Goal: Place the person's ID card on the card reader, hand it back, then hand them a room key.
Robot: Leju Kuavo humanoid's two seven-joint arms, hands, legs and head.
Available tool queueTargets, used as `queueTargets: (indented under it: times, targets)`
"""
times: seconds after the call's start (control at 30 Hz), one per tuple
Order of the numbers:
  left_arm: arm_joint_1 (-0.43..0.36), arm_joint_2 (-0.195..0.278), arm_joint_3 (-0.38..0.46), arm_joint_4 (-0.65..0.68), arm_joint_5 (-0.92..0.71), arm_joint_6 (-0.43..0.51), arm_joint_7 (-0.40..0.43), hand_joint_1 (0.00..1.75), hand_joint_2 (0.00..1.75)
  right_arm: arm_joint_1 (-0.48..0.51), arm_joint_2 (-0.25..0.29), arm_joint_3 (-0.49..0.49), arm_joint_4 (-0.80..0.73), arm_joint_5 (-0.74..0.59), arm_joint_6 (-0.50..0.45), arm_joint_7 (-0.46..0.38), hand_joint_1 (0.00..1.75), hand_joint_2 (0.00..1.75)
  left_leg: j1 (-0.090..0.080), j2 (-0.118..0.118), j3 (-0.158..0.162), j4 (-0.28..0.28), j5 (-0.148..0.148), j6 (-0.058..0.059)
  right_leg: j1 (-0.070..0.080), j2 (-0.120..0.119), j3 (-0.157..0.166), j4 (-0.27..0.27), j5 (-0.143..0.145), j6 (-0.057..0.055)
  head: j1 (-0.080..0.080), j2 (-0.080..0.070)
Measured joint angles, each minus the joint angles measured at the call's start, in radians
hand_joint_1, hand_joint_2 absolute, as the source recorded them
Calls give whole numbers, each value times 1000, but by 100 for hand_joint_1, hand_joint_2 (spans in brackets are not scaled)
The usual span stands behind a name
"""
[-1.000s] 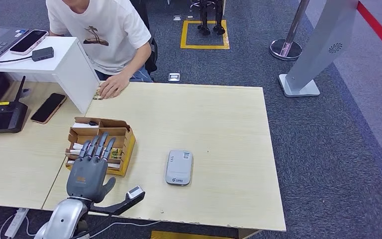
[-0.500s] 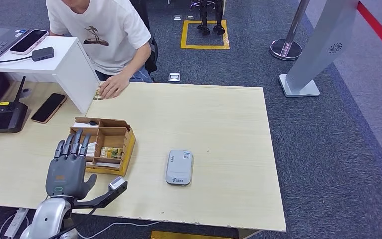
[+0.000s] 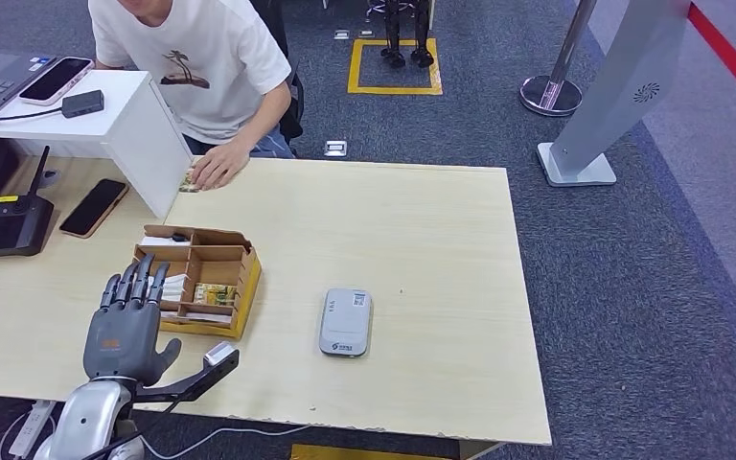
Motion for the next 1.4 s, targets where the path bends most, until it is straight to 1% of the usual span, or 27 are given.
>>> queueTargets:
  times: [0.23,0.3,0.47,0.53,0.57,0.67,0.7,0.73,0.8,0.83,0.87,0.9,1.4]
  targets:
    - [-6,-18,13,18,0,0,-21,6,175,0,0,2,0,2,0,0,0,0,0,0,0,0,0,0,0,0,0,0,0,0,0,0]
    - [-10,-22,13,23,0,0,-24,9,175,0,0,4,0,2,1,0,0,0,0,0,0,0,0,0,0,0,0,0,0,0,0,0]
    - [-16,-31,13,33,0,0,-29,31,175,0,0,5,0,2,2,0,0,0,0,0,0,0,0,0,0,0,0,0,0,0,0,0]
    - [-19,-34,13,36,0,-1,-29,32,175,0,0,6,0,2,2,0,0,0,0,0,0,0,0,0,0,0,0,0,0,0,0,0]
    - [-21,-36,13,38,0,-2,-29,49,175,0,0,6,0,2,2,0,0,0,0,0,0,0,0,0,0,0,0,0,0,0,0,0]
    - [-25,-40,13,41,0,-3,-30,137,175,-1,0,6,0,2,3,-1,0,0,0,0,0,0,0,0,0,0,0,0,0,0,0,0]
    - [-26,-42,13,42,0,-3,-31,146,175,-1,0,6,0,3,3,-1,0,0,0,0,0,0,0,0,0,0,0,0,0,0,0,0]
    - [-27,-44,14,44,0,-2,-33,125,175,-1,0,6,0,3,4,-1,0,0,0,0,0,0,0,0,0,0,0,0,0,0,0,0]
    - [-29,-47,16,49,0,-2,-38,52,175,-1,0,7,0,6,5,-1,0,0,0,0,0,0,0,0,0,0,0,0,0,0,0,0]
    - [-30,-49,18,52,0,-1,-41,19,175,-1,0,7,0,8,6,-1,0,0,0,0,0,0,0,0,0,0,0,0,0,0,0,0]
    - [-32,-51,21,55,0,-1,-43,3,175,-1,0,8,0,10,7,-1,0,0,0,0,0,0,0,0,0,0,0,0,0,0,0,0]
    - [-34,-53,25,59,0,0,-45,0,175,-1,0,8,0,12,7,-1,0,0,0,0,0,0,0,0,0,0,0,0,0,0,0,0]
    - [-44,-60,38,84,0,13,-42,0,175,-1,0,21,0,16,7,-2,0,0,0,0,0,0,0,0,0,0,0,0,0,0,0,0]
